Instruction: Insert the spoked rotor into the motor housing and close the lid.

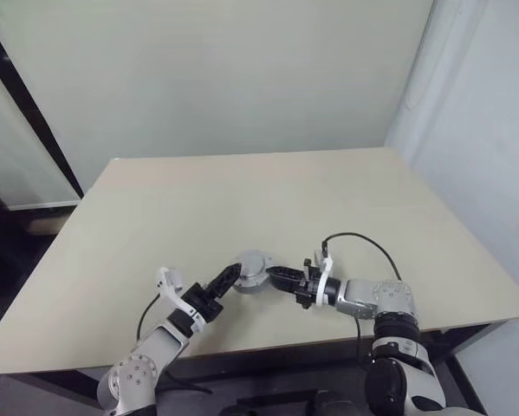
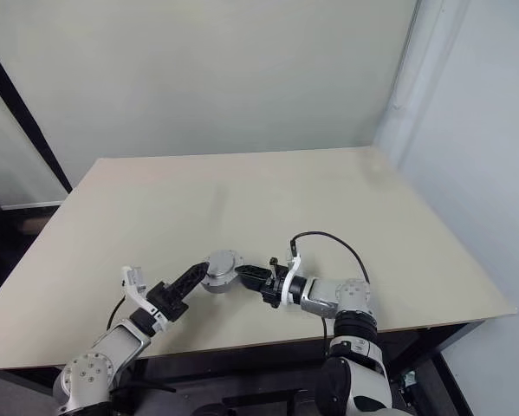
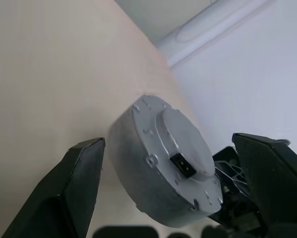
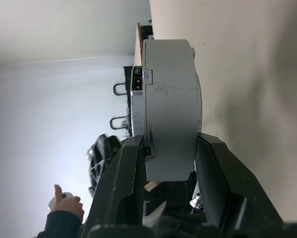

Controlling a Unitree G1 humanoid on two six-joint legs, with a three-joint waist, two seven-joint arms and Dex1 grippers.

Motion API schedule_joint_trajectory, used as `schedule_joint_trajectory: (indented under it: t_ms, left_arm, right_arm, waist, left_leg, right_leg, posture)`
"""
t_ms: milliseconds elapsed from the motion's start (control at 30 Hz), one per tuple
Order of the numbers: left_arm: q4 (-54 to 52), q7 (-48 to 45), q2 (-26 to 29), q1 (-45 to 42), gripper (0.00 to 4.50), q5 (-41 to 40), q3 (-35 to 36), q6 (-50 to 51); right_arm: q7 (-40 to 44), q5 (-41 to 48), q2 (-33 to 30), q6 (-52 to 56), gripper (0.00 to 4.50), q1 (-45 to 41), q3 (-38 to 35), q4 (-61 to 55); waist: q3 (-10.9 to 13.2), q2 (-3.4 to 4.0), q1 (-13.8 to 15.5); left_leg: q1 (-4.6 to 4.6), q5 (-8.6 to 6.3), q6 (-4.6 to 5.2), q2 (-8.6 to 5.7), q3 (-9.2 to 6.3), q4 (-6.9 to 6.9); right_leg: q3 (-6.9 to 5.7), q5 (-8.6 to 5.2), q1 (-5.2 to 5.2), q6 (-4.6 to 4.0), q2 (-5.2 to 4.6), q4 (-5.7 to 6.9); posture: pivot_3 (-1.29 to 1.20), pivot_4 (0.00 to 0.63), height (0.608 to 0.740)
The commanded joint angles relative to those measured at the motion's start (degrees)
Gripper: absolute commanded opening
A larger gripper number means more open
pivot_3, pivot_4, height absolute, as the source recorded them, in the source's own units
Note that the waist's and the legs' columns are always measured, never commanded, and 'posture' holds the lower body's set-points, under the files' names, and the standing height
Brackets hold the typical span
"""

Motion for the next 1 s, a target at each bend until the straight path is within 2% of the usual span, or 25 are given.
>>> schedule_joint_trajectory:
  t_ms: [33,333,433,533,600,1000]
  left_arm:
    - [0.94,1.18,-1.53,-1.5,4.5,-3.41,0.3,-0.65]
    - [6.68,2.85,-5.48,-4.89,4.5,-6.07,-0.27,-1.86]
    - [7.14,2.67,-5.92,-4.65,3.94,-6.79,-0.1,-1.58]
    - [6.96,2.44,-5.54,-3.92,2.96,-7.34,-0.74,-0.95]
    - [6.91,2.49,-5.29,-3.61,2.64,-7.86,-1.07,-0.97]
    - [6.96,3.13,-5.01,-2.95,2.55,-9.87,-2.06,-2.82]
  right_arm:
    - [0.54,4.65,4.71,0.19,1.2,-5.36,0.69,-2.94]
    - [-0.04,6.37,4.47,0.7,1.2,-5.05,3.22,-3.39]
    - [-0.34,6.65,4.07,0.69,1.2,-4.59,3.79,-3.54]
    - [-0.51,6.79,3.76,0.67,1.2,-4.32,4.26,-3.81]
    - [-0.44,6.63,3.56,0.48,1.2,-4.08,4.96,-4.18]
    - [1.96,4.97,2.49,-4.71,1.2,-1.8,11.49,-7.65]
  waist:
    - [0.0,0.0,0.0]
    - [0.04,-0.04,0.02]
    - [0.04,-0.05,0.0]
    - [0.05,-0.06,0.01]
    - [0.05,-0.06,0.01]
    - [0.06,-0.07,0.01]
  left_leg:
    - [-0.01,0.0,0.0,0.0,0.0,0.01]
    - [-0.09,0.0,0.01,-0.05,0.0,0.08]
    - [-0.11,0.0,0.01,-0.05,0.0,0.09]
    - [-0.11,0.0,0.01,-0.04,0.0,0.09]
    - [-0.11,0.0,0.01,-0.04,0.0,0.1]
    - [-0.11,0.0,0.01,-0.04,0.0,0.12]
  right_leg:
    - [0.0,0.0,0.0,0.0,0.0,0.0]
    - [0.0,0.0,0.02,0.0,0.02,-0.01]
    - [-0.01,0.0,0.01,0.0,0.02,-0.02]
    - [-0.02,0.0,0.0,0.0,0.02,-0.01]
    - [-0.02,0.0,0.0,0.0,0.02,-0.01]
    - [-0.03,0.0,0.01,0.0,0.04,-0.01]
  posture:
    - [0.0,0.0,0.74]
    - [0.0,0.0,0.74]
    - [0.0,0.0,0.74]
    - [0.0,0.0,0.74]
    - [0.0,0.0,0.74]
    - [0.0,0.0,0.74]
